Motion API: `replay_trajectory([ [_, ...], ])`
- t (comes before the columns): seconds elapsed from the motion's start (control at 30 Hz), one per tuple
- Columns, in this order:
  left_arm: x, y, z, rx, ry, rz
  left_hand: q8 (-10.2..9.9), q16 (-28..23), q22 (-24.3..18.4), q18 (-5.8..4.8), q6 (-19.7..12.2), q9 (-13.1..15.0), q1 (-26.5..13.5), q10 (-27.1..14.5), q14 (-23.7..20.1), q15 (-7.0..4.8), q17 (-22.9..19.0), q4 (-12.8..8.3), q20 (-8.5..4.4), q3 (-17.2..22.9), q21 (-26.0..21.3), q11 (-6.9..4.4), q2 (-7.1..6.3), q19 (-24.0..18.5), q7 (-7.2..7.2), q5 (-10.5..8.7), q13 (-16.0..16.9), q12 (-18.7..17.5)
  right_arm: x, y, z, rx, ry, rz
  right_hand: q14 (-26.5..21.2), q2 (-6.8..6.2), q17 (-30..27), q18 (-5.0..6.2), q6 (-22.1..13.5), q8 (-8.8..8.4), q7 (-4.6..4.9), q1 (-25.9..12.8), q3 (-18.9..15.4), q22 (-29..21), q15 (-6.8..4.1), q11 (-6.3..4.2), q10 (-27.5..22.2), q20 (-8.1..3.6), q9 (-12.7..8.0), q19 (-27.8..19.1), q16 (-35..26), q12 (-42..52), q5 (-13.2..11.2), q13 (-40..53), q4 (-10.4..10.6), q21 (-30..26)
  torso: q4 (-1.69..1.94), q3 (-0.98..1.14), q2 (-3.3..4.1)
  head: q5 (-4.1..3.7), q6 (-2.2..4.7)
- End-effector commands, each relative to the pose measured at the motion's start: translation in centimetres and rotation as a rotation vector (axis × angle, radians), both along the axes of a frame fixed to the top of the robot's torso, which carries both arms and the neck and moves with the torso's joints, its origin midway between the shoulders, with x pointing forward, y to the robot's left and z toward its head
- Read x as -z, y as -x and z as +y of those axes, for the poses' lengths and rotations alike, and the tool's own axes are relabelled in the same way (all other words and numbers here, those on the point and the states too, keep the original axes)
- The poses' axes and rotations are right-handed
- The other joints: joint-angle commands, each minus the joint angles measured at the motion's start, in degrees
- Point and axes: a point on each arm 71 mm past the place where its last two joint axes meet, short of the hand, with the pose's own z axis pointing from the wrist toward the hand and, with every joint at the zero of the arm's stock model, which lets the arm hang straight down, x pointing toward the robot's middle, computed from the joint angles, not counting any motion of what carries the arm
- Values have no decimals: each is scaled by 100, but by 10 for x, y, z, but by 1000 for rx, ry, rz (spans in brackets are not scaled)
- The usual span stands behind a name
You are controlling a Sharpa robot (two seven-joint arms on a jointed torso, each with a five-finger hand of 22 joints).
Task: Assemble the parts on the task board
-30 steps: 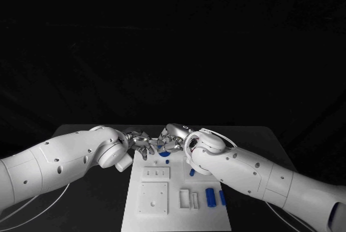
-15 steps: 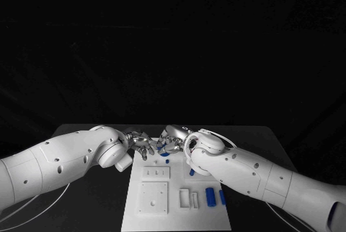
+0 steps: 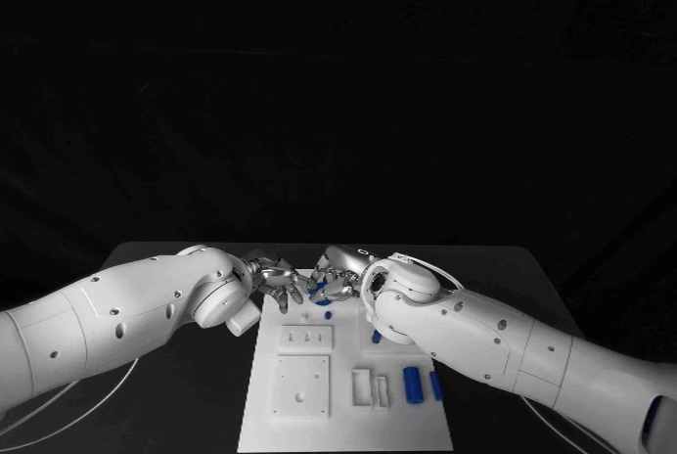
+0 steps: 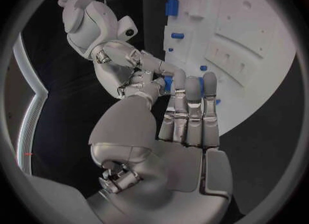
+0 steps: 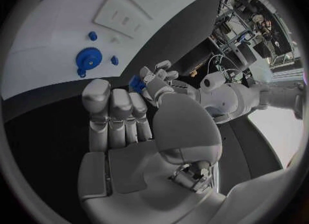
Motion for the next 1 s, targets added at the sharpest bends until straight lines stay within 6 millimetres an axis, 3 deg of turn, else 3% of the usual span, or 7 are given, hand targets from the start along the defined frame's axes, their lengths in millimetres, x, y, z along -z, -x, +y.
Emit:
replay_trajectory([
  [0.03,0,0,-2,12,6,9,7,18,26,91,10,113,-60,41,-1,-34,7,-609,0,697,27,9,-2,-37,10,-9,2,-8,1,0,1,-9,13,3,10,6,-7,28,26,23,-6,-32,-4,553,26,10,-33,47,8,328,-35,-1,25,-11,27,-25,2,2,-1,2,-5],
  [0.37,1,1,-1,10,2,15,3,19,23,67,13,82,-207,55,19,-29,14,-524,19,623,4,-6,-93,-36,-48,-135,12,1,2,0,1,-4,8,2,11,5,-11,29,30,24,-7,-34,-4,553,25,8,-31,46,9,331,-41,2,47,-15,37,-21,4,2,-2,-1,-17],
  [0.43,1,1,-2,10,1,18,1,17,-27,35,35,-55,-307,51,24,-26,13,-398,28,480,-63,-15,-124,-16,-98,-464,25,14,2,0,1,-4,7,1,11,5,-11,29,30,24,-7,-34,-4,553,25,8,-31,46,9,331,-41,2,47,-15,37,-21,3,1,-2,-1,-19],
  [0.57,2,1,-2,1,0,17,8,10,-127,-4,116,-390,-351,36,27,-28,10,-205,18,267,-192,-15,-202,65,-115,-599,54,42,1,0,1,-4,7,1,13,7,-9,30,39,25,-8,-35,-3,553,23,7,-29,46,9,332,-39,5,59,-14,39,-22,1,1,1,1,-27],
  [0.77,5,2,-3,-4,-7,24,17,-26,-192,-31,162,-519,-512,7,18,-23,-12,-58,17,-11,-286,-10,-375,110,-112,-571,78,59,1,0,2,-3,6,1,12,6,-10,30,40,23,-10,-32,-1,553,23,6,-30,45,9,331,-40,5,73,-16,39,-24,-2,2,2,-8,-33],
  [0.9,7,3,-4,4,-12,37,25,-42,-222,-38,160,-577,-515,-13,5,-12,-22,23,26,-302,-339,2,-349,122,-97,-295,96,74,1,0,2,-3,7,2,12,6,-10,30,40,23,-10,-32,-1,553,23,6,-30,45,9,331,-40,5,73,-16,39,-24,-1,2,3,-10,-39],
  [1.0,9,3,-4,9,-15,45,16,-54,-239,-39,137,-656,-358,-39,-6,-6,-32,32,31,-652,-381,4,-201,136,-91,-264,96,68,1,0,2,-3,7,2,12,6,-10,30,40,23,-10,-32,-1,553,23,6,-30,45,9,331,-40,5,73,-16,39,-24,1,3,3,-21,-43],
])
